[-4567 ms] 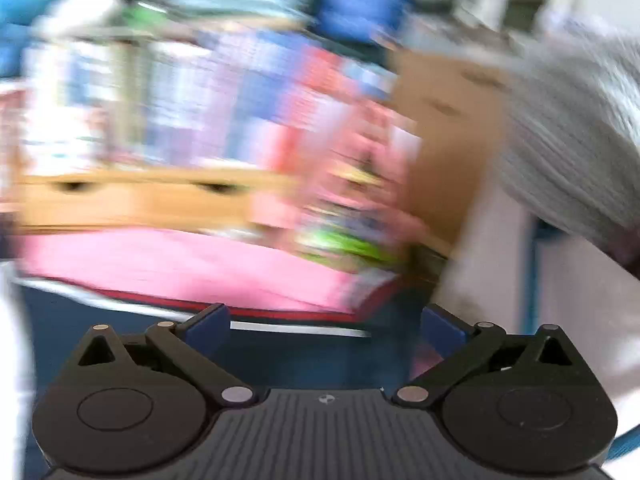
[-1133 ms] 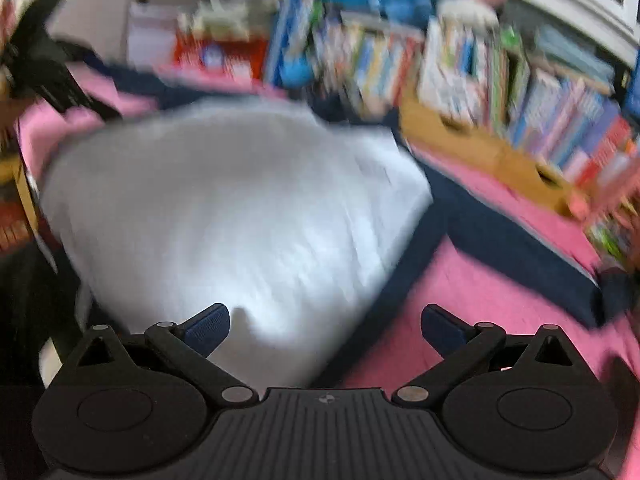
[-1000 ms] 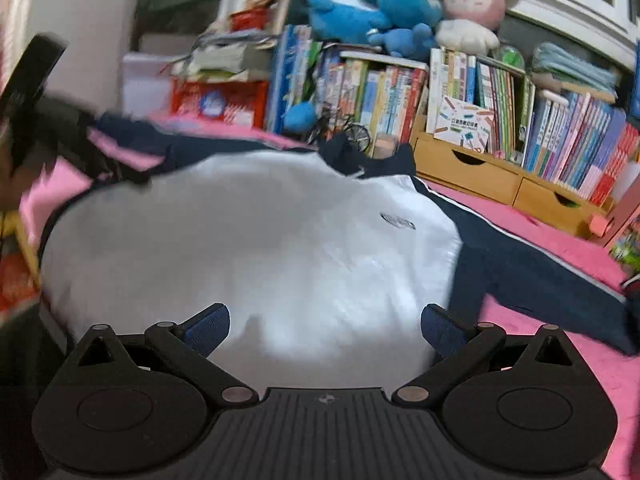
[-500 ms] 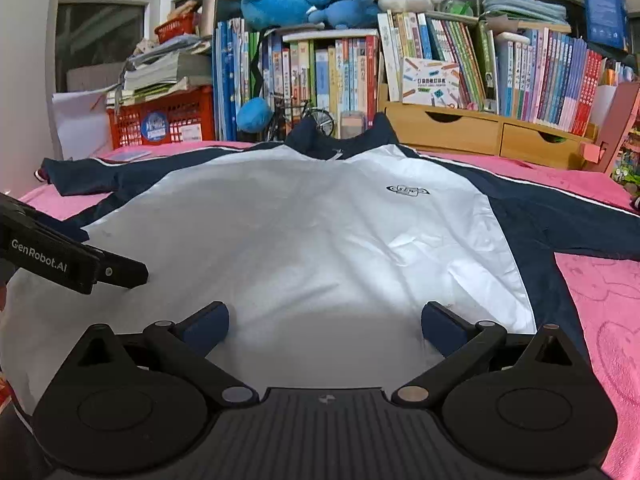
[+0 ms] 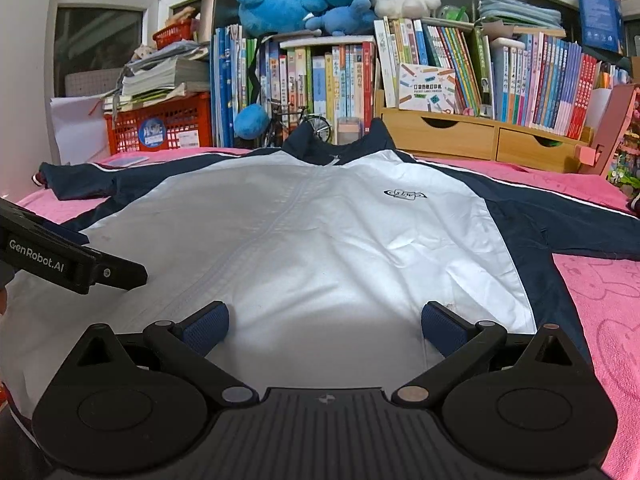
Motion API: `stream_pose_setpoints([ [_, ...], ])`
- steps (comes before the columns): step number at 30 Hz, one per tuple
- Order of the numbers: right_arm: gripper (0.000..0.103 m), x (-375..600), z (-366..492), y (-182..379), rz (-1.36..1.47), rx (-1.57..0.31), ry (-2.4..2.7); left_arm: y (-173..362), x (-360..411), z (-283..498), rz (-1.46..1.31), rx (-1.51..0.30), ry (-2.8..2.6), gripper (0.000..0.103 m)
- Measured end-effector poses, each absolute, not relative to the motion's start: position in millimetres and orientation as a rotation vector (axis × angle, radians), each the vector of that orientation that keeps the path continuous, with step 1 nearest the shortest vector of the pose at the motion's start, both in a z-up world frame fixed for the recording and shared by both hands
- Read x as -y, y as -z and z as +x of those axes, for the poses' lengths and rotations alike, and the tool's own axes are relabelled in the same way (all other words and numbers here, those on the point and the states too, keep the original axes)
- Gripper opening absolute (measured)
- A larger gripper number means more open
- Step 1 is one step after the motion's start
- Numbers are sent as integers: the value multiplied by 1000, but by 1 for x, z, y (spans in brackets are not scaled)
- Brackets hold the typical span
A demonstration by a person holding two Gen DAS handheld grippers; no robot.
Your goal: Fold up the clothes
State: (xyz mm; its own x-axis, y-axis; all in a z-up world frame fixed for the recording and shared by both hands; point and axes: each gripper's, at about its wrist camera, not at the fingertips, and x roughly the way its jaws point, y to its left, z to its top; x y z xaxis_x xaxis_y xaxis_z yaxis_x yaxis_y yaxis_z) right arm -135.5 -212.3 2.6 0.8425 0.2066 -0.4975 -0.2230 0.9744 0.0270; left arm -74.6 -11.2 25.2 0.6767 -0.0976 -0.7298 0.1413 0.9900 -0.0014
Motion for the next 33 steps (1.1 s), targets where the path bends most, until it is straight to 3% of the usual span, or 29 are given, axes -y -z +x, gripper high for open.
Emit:
stream_pose_setpoints([
  [4, 103, 224, -133, -22, 32, -564, -221, -41, 7, -61, 32, -843, 170, 103],
  [9, 103, 296, -128, -54, 146, -436, -54, -62, 5, -29, 68, -759, 128, 103],
  [16, 103, 418, -62, -67, 97, -471, 360, -41, -1, 10, 83, -763, 50, 103],
  [20, 103, 460, -2, -54, -18, -525, 466, -16, -12, 19, 67, -751, 24, 103],
  [27, 103, 534, 91, -19, 53, -687, 652, -9, -23, 18, 15, -727, 24, 103],
  [29, 87, 546, 99, -9, 70, -702, 679, -9, -22, 19, 17, -725, 24, 103],
  [30, 69, 551, 99, -8, 94, -694, 685, -9, -22, 20, 16, -725, 24, 103],
  [31, 40, 555, 99, -10, 148, -692, 692, -9, -21, 22, 15, -725, 24, 103],
  [32, 24, 558, 97, -15, 197, -681, 703, -9, -21, 23, 15, -724, 25, 103],
  [33, 19, 557, 95, -23, 223, -658, 711, -9, -21, 23, 15, -724, 25, 103],
])
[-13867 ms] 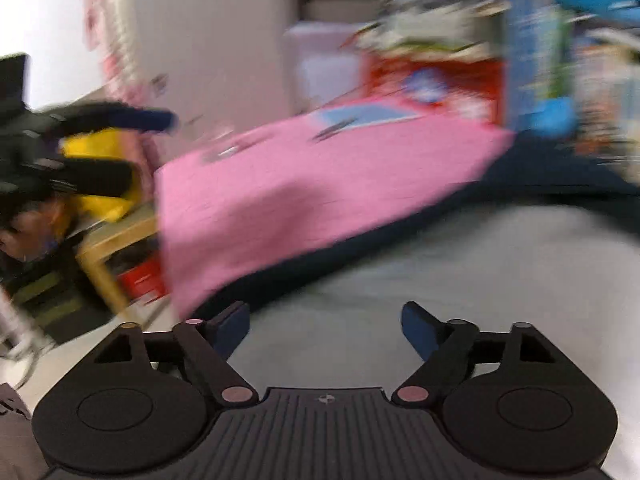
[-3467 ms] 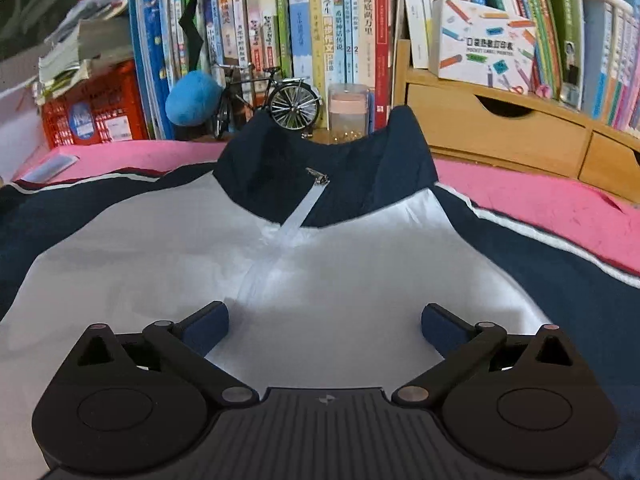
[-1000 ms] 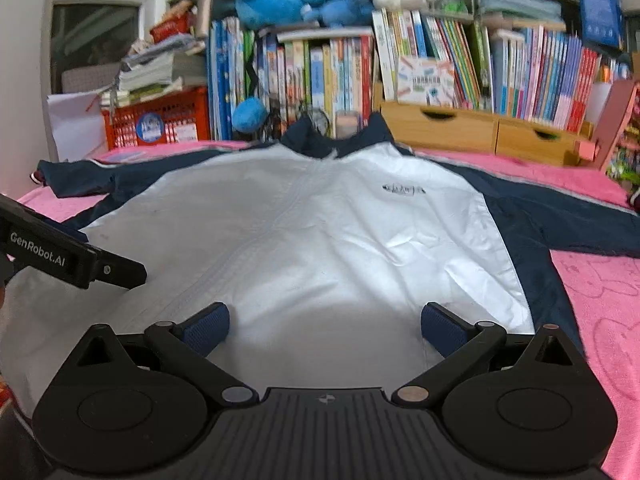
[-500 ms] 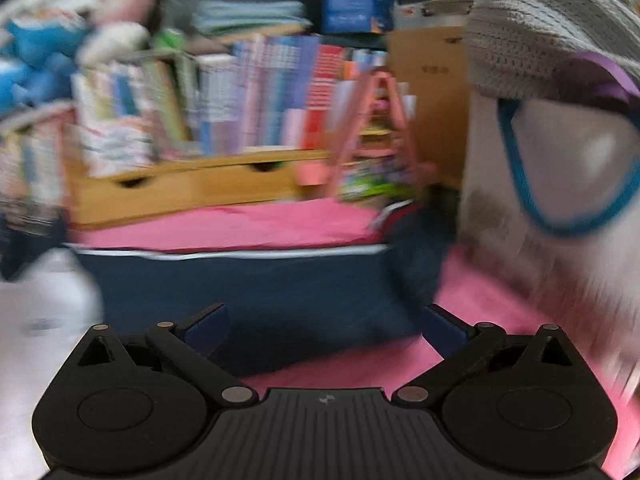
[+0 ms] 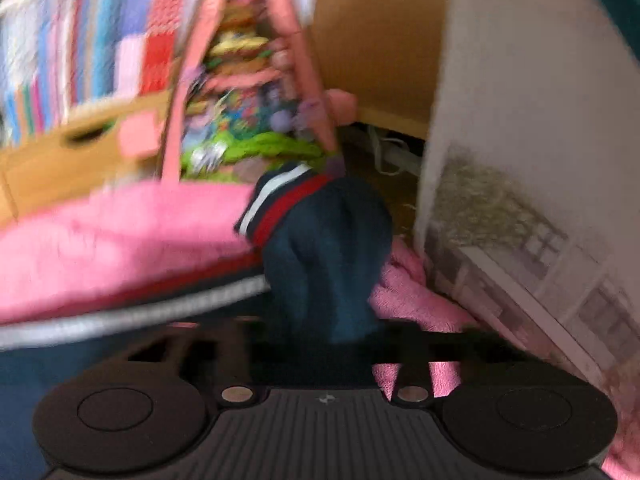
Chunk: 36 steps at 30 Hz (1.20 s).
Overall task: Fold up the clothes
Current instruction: 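Grasp the striped navy sleeve cuff with the right gripper and lift it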
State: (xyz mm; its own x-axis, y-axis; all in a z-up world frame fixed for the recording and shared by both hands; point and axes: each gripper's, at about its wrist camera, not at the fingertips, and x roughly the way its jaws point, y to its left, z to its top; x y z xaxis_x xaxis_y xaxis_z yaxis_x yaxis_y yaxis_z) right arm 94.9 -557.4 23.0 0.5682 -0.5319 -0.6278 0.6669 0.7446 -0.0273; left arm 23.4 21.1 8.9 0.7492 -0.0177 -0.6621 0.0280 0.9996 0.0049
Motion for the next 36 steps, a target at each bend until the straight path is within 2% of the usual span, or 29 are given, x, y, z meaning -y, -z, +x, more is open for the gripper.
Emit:
stream_pose_setpoints([
  [6, 15, 508, 76, -86, 199, -467, 528, -9, -22, 24, 14, -722, 27, 103],
  [12, 15, 406, 67, -142, 244, -370, 32, -9, -22, 24, 11, -721, 29, 103],
  [14, 16, 372, 66, -147, 283, -374, -144, -9, -23, 24, 10, -720, 30, 103],
  [16, 19, 339, 77, -128, 313, -468, -256, -9, -23, 23, 10, -720, 33, 103],
  [18, 27, 308, 94, -98, 274, -615, -294, -9, -23, 23, 10, -719, 33, 103],
  [20, 50, 276, 108, -62, 148, -785, -267, -10, -24, 24, 9, -719, 35, 103],
  [22, 54, 244, 107, -32, -24, -887, -190, -10, -24, 24, 9, -718, 37, 103],
  [24, 65, 223, 95, -29, -162, -836, -191, -10, -24, 24, 9, -718, 38, 103],
  [26, 88, 202, 77, -36, -300, -723, -224, -10, -24, 23, 9, -717, 39, 103],
  [28, 99, 181, 56, -47, -436, -575, -273, -10, -25, 23, 8, -716, 40, 103],
  [29, 101, 170, 52, -48, -510, -520, -289, -11, -25, 24, 7, -716, 40, 103],
  [31, 97, 155, 60, -38, -601, -521, -298, -11, -26, 23, 4, -714, 44, 103],
  [33, 70, 149, 79, -27, -609, -601, -300, -11, -28, 21, 8, -718, 58, 103],
  [34, 44, 150, 88, -25, -558, -645, -291, -13, -32, 15, 19, -724, 61, 103],
  [36, 37, 152, 104, -23, -451, -720, -275, -15, -41, 3, 27, -730, 69, 103],
])
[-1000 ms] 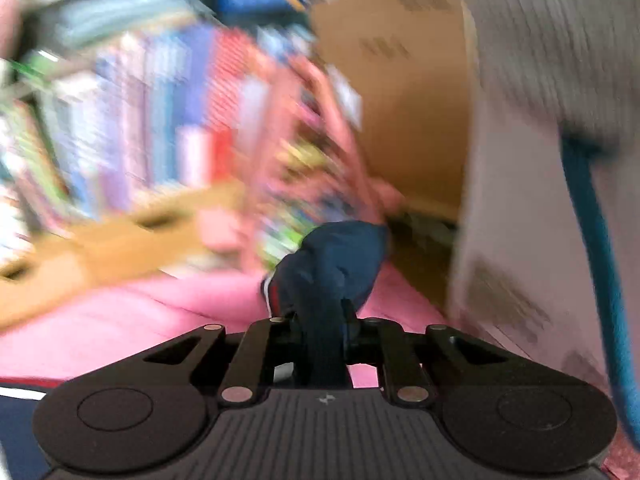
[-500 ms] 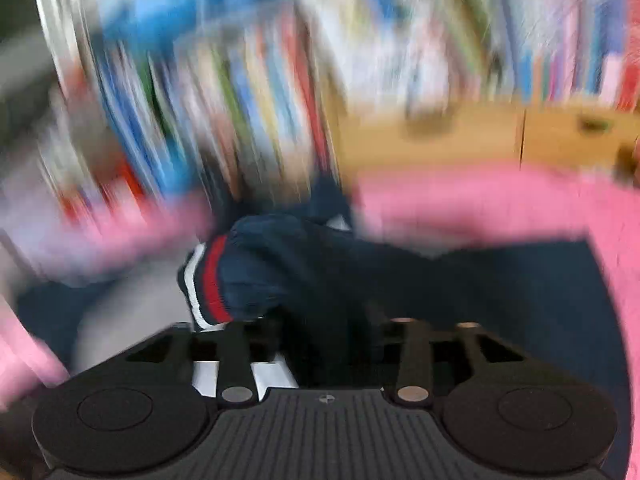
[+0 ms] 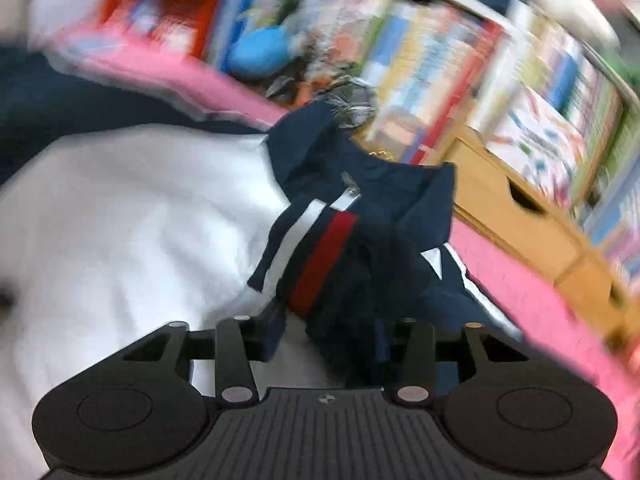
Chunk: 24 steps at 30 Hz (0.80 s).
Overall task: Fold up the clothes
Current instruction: 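Grasp the striped navy sleeve cuff with the right gripper and lift it, then lay the sleeve across the white jacket front and open the right gripper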
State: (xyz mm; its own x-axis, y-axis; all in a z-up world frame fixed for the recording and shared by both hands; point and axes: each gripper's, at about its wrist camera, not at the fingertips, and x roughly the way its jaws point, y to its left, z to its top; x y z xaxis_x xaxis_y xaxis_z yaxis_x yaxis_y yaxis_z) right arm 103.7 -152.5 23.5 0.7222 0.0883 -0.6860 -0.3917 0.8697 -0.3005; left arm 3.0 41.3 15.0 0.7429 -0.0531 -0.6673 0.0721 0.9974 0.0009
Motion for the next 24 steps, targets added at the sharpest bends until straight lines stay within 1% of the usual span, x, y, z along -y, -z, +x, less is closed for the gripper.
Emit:
stream_pose_setpoints([
  [1, 33, 154, 107, -32, -390, -721, -272, -16, -48, -4, 24, -730, 73, 103],
  [2, 31, 155, 110, -41, -324, -721, -273, -16, -57, -10, 15, -724, 73, 103],
  [4, 30, 149, 116, -64, -182, -701, -347, -14, -71, -20, -1, -714, 63, 103],
  [7, 30, 117, 109, -83, -68, -648, -527, -11, -84, -25, -35, -696, 52, 103],
  [11, 30, 55, 113, -61, -99, -685, -619, -10, -73, -23, 13, -694, 36, 103],
  [15, 31, 29, 105, -38, -180, -726, -583, -9, -76, -24, -1, -689, 43, 103],
  [16, 37, 30, 102, -37, -199, -718, -568, -9, -78, -25, -6, -688, 45, 103],
  [18, 61, 38, 91, -43, -273, -654, -526, -9, -77, -25, 2, -688, 43, 103],
  [19, 85, 42, 85, -46, -326, -611, -494, -9, -77, -25, 2, -688, 41, 103],
  [20, 96, 46, 79, -47, -395, -554, -451, -9, -77, -24, 0, -688, 39, 103],
  [21, 97, 50, 74, -48, -458, -509, -413, -9, -77, -24, 0, -687, 38, 103],
  [22, 97, 52, 75, -45, -498, -506, -392, -9, -77, -23, 0, -687, 36, 103],
  [23, 93, 53, 81, -38, -508, -535, -379, -9, -77, -23, 0, -687, 35, 103],
  [24, 86, 55, 88, -30, -491, -589, -380, -9, -77, -24, 0, -686, 36, 103],
])
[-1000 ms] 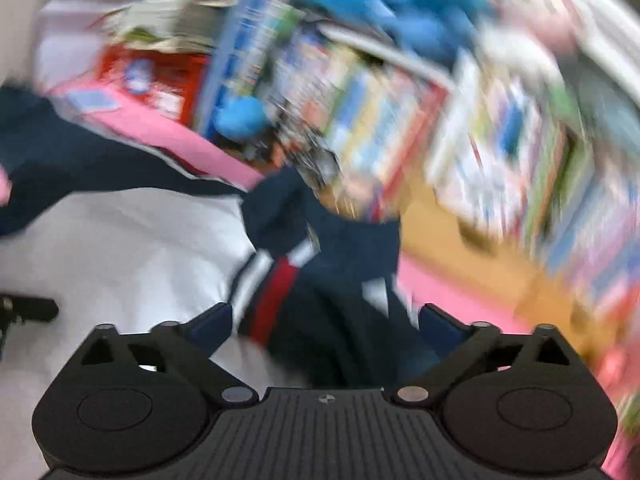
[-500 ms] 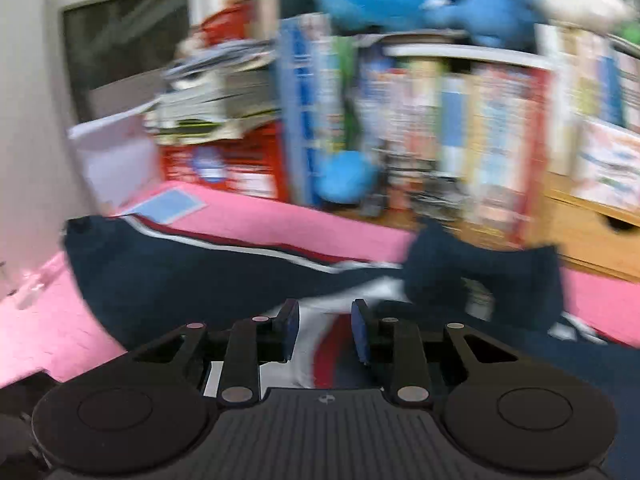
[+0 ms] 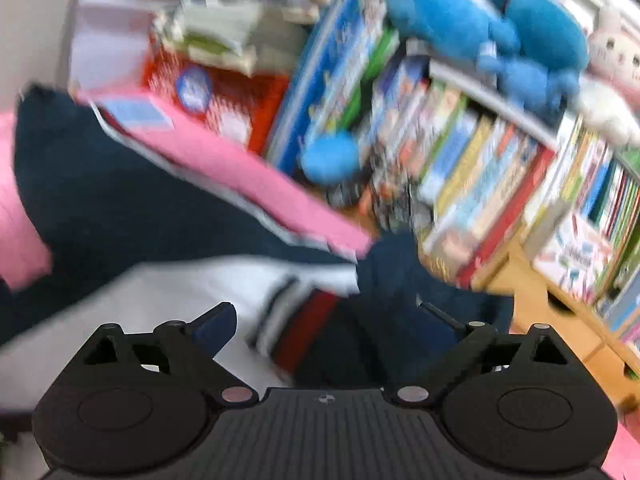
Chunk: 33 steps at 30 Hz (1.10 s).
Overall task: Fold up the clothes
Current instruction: 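Lay the sleeve across the white jacket front and open the right gripper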
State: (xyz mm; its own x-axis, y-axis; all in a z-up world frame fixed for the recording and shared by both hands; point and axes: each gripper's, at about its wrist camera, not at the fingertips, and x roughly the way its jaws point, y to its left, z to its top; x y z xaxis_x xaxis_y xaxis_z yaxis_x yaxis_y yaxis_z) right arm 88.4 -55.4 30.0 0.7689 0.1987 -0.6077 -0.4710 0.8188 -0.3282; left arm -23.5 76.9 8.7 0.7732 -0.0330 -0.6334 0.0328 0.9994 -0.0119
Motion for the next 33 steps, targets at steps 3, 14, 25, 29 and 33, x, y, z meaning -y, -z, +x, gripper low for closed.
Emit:
stream_pose_setpoints([
  [3, 35, 61, 106, -16, -361, -722, -371, -9, -78, -25, -5, -684, 39, 103],
  [14, 46, 22, 128, -17, -55, -777, -575, -9, -78, -24, -3, -684, 42, 103],
  [25, 91, 127, 74, -45, -54, -602, -512, -9, -79, -25, -13, -682, 37, 103],
  [29, 92, 213, 61, -35, -31, -614, -289, -9, -76, -24, 1, -687, 25, 103],
  [33, 88, 274, 62, -3, 38, -705, -150, -9, -76, -24, 1, -687, 21, 103],
])
